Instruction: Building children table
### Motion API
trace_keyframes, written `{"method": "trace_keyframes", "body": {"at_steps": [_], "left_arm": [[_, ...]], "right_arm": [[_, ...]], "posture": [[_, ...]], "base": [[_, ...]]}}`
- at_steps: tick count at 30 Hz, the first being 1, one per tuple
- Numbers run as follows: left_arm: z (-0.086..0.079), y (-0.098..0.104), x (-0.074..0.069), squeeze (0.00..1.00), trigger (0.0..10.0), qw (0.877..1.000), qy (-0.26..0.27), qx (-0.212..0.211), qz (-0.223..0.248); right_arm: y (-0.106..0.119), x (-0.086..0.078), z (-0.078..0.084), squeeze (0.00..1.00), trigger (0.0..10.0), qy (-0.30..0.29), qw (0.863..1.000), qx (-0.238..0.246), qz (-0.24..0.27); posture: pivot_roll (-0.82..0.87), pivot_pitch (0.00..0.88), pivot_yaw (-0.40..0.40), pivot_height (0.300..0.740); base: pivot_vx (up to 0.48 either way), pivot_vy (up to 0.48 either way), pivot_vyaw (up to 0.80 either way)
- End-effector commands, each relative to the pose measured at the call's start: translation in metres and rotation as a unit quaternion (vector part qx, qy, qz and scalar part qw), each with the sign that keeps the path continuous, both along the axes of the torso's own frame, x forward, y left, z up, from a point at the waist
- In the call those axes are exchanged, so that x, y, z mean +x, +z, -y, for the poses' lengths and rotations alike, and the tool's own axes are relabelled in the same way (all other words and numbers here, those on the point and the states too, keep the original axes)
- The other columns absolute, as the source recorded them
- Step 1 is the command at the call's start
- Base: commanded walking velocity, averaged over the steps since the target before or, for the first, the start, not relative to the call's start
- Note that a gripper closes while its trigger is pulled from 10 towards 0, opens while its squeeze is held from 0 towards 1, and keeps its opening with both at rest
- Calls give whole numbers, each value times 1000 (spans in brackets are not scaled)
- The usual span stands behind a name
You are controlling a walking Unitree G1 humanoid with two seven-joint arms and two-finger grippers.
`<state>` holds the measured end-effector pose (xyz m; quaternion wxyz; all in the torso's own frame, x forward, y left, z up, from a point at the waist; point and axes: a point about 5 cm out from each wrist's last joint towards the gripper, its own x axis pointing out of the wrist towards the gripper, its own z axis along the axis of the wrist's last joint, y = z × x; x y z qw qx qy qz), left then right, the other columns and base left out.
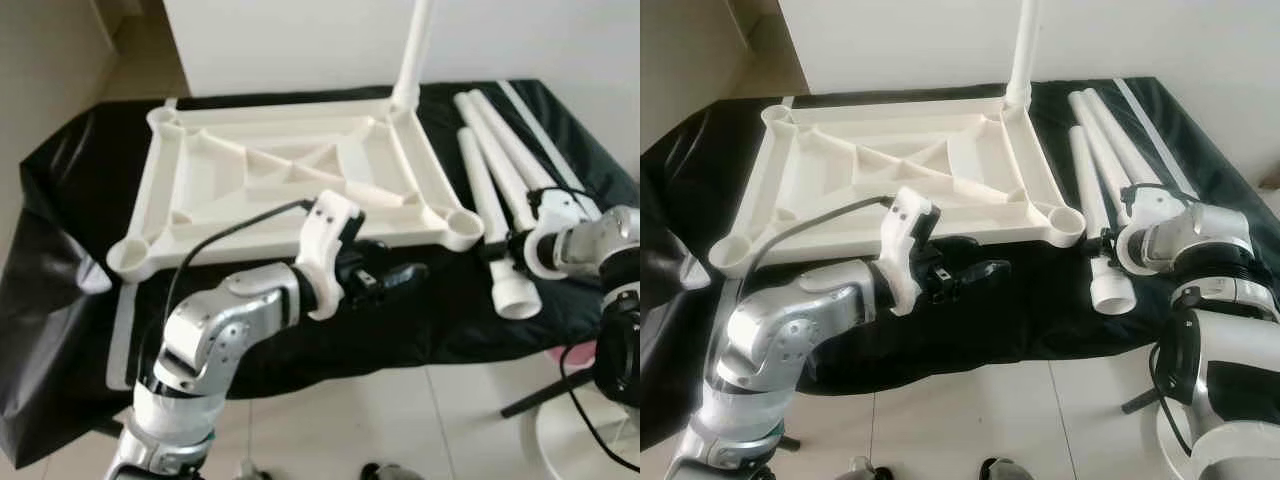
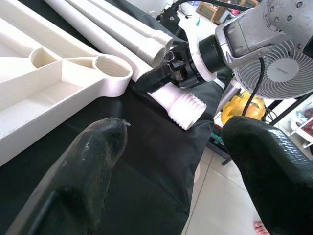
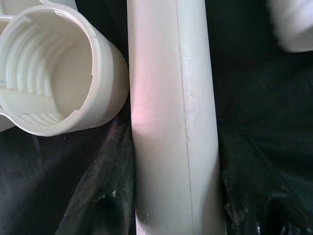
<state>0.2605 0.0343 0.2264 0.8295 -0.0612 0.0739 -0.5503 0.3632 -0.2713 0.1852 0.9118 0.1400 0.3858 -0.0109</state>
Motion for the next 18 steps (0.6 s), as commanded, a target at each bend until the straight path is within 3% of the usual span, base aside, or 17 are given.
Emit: {"method": "trace_keyframes", "body": {"at_steps": [1,6,10,11,12,13,16,18], "left_arm": [[0,1,1,0,10000,1000,0,-3,-4],[0,2,3,0,10000,1000,3,-4,-2],[-1,3,5,0,10000,1000,5,-5,0],[-1,4,5,0,10000,1000,5,-4,0],[-1,4,5,0,10000,1000,5,-4,0],[0,4,5,0,10000,1000,5,-4,1],[-1,4,7,0,10000,1000,8,-5,2],[-1,5,8,0,10000,1000,11,-6,1]], "right_arm": [[-20,-6,-9,0,0,19,998,29,-45],[-13,1,-13,0,0,33,999,31,-13],[-5,6,-19,0,0,48,996,71,21],[-3,8,-17,0,2980,48,997,53,38],[-3,8,-17,0,2980,48,997,53,38],[3,12,-16,0,10000,50,995,51,70],[20,19,-13,0,10000,54,987,20,153],[26,20,-12,0,10000,51,984,17,169]], "posture": [[-80,153,-15,740],[-78,147,-12,740],[-78,141,-8,740],[-78,140,-7,740],[-78,140,-7,740],[-75,135,-7,740],[-70,127,-9,740],[-70,127,-9,740]], "base": [[0,0,0],[0,0,0],[0,0,0],[0,0,0],[0,0,0],[0,0,0],[0,0,0],[0,0,0]]}}
